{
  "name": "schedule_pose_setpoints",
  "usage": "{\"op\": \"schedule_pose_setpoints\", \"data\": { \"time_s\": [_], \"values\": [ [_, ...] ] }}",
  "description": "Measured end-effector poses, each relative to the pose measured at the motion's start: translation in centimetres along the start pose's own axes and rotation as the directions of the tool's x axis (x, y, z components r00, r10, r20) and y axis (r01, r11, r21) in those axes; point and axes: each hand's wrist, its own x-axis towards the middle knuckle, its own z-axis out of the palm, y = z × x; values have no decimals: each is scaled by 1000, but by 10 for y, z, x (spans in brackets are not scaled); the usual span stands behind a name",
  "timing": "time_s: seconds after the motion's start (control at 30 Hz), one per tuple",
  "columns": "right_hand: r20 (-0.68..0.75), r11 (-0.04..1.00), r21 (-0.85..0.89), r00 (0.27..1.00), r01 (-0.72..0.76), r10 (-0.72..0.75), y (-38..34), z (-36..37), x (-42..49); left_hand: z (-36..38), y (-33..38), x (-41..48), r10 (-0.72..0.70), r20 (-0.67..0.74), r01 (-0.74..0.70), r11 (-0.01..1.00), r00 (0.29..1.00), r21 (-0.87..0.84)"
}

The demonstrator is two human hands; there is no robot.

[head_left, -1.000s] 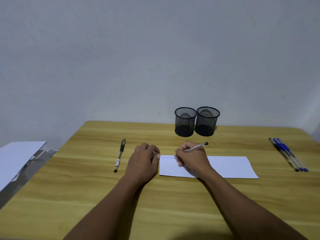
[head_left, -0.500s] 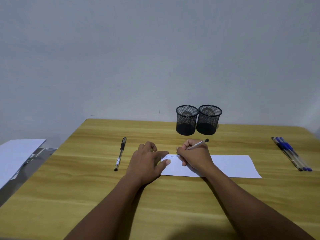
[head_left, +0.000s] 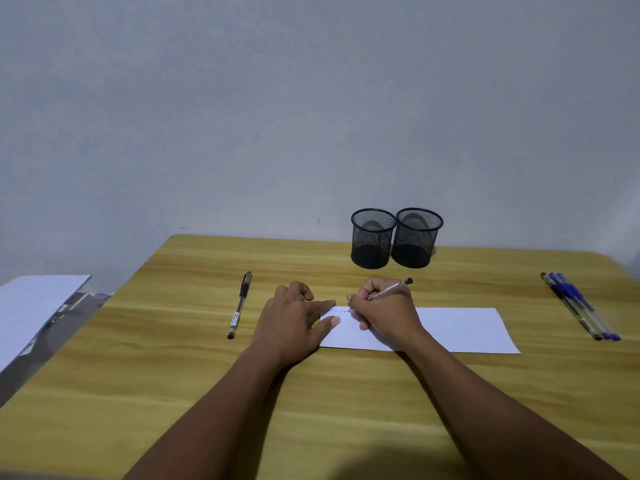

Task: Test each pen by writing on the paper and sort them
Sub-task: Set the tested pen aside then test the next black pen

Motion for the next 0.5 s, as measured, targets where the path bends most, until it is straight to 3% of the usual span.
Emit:
{"op": "schedule_pose_setpoints", "data": {
  "time_s": [0.5],
  "values": [
    [-8,1000,-14,1000,4,-4,2,-2,0,1,0,0,-4,-4,4,1000,1000,-30]
  ]
}}
